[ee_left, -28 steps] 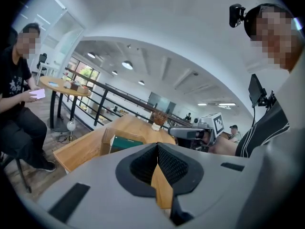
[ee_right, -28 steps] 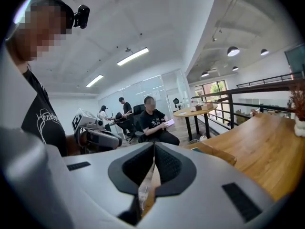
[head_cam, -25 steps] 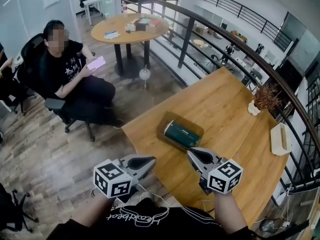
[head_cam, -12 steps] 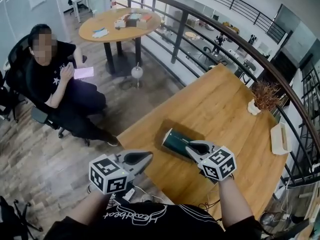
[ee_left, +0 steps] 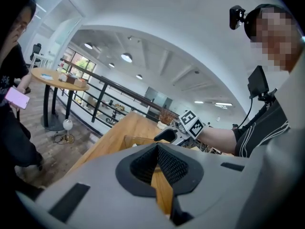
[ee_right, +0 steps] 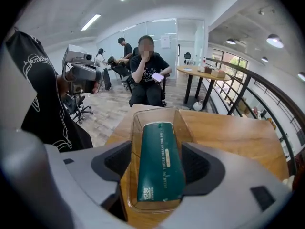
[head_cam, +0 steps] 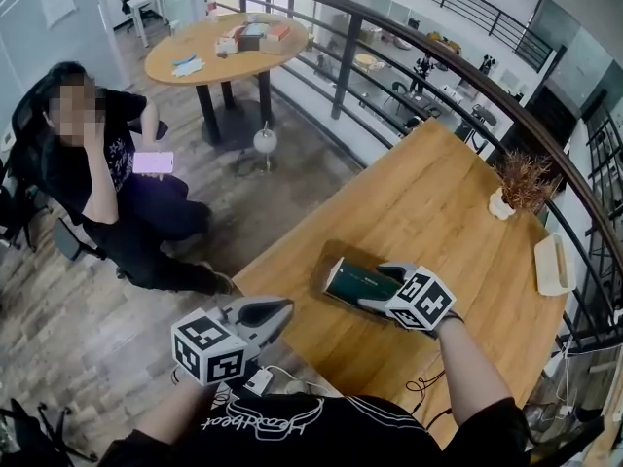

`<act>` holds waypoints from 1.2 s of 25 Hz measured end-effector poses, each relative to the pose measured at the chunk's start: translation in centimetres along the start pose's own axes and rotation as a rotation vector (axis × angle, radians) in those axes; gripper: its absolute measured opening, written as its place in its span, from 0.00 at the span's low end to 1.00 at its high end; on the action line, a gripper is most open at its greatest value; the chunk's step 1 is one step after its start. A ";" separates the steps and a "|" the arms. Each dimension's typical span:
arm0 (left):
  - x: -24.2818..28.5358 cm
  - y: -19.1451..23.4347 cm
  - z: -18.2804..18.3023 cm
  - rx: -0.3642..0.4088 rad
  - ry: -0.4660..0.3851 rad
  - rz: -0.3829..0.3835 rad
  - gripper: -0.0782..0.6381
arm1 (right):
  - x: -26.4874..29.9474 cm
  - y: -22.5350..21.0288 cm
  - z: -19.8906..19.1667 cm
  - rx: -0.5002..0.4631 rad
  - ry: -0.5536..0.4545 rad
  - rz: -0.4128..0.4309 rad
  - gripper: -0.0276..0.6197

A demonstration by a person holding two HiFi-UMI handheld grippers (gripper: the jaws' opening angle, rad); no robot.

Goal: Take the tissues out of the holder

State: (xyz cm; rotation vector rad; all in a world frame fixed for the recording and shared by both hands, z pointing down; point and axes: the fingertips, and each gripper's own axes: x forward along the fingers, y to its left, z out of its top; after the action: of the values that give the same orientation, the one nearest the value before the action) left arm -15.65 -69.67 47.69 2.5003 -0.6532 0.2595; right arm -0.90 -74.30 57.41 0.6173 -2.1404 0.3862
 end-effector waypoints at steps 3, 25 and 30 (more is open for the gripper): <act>-0.4 0.6 -0.3 -0.004 0.000 0.008 0.13 | 1.2 -0.3 -0.6 -0.026 0.071 0.034 0.52; -4.1 4.6 -1.9 -0.084 -0.047 0.163 0.13 | 6.4 -0.5 -3.3 -0.051 0.384 0.074 0.55; -4.8 4.2 -1.9 -0.092 -0.055 0.168 0.13 | 6.1 -0.2 -3.2 -0.059 0.376 0.047 0.55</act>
State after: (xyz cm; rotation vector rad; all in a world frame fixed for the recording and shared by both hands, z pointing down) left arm -22.03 -69.85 49.65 2.3750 -0.8798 0.2172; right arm -1.83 -74.72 64.22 0.4223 -1.8013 0.4264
